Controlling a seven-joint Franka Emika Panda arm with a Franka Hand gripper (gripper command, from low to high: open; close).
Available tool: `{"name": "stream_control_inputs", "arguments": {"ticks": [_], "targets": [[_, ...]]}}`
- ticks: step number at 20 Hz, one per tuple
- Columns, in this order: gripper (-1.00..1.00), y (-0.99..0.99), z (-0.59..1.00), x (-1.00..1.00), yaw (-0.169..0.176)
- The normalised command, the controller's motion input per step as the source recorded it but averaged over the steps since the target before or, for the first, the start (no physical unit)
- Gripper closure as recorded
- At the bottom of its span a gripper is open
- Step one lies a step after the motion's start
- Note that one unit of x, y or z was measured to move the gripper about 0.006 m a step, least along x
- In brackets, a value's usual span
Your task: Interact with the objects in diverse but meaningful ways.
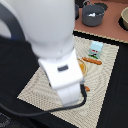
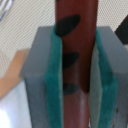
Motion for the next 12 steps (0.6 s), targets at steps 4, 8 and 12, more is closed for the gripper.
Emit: {"name": "stream_control_inputs", "arguments": {"ticks": [4,8,12], "targets": [[1.00,0.94,0.12,0.09,0.017],[1.00,0.99,0.09,0.08,0.016],[1.00,0.95,0.06,0.01,0.021]]}}
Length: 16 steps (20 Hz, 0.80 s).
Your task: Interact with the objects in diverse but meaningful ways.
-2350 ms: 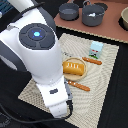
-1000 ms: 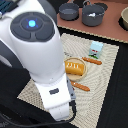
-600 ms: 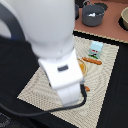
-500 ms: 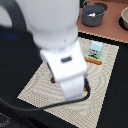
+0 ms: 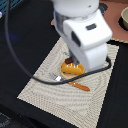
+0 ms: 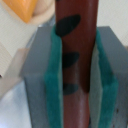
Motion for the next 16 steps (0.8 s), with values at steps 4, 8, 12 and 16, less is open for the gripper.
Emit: {"name": "stream_control_inputs", "arguments": {"ticks": [4,8,12,16], "targets": [[1.00,0.95,0.09,0.00,0.015],[1.00,0.96,0.16,0.00,0.009],[1.00,0.95,0.15,0.00,0.003],[1.00,0.94,0.12,0.00,0.003]]}}
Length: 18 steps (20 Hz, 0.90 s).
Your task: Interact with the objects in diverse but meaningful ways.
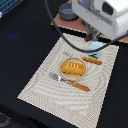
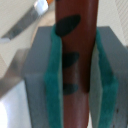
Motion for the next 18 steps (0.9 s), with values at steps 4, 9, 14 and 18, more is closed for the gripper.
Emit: {"name": "stream_control_inputs", "arguments": {"ticks": [4,9,14,18], "targets": [[1.00,0.94,0.04,-0.05,0.000],[1.00,0.90,0.01,-0.17,0.000],[1.00,0.78,0.00,-0.39,-0.006],[1.00,0.69,0.00,-0.51,-0.021]]}}
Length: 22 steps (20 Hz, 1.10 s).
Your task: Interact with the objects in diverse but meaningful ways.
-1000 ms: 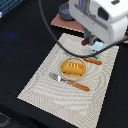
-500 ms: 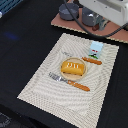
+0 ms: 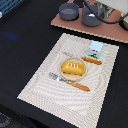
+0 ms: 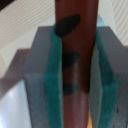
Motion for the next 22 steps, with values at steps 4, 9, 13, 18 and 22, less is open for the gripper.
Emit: {"name": "stream_control_inputs", "arguments": {"ticks": [4,9,13,18,22], "targets": [[1.00,0.61,-0.04,-0.61,-0.018],[1.00,0.55,-0.07,-0.69,-0.010],[1.00,0.56,-0.10,-0.75,-0.005],[1.00,0.57,-0.09,-0.61,-0.013],[1.00,0.56,0.00,-0.06,-0.043]]}}
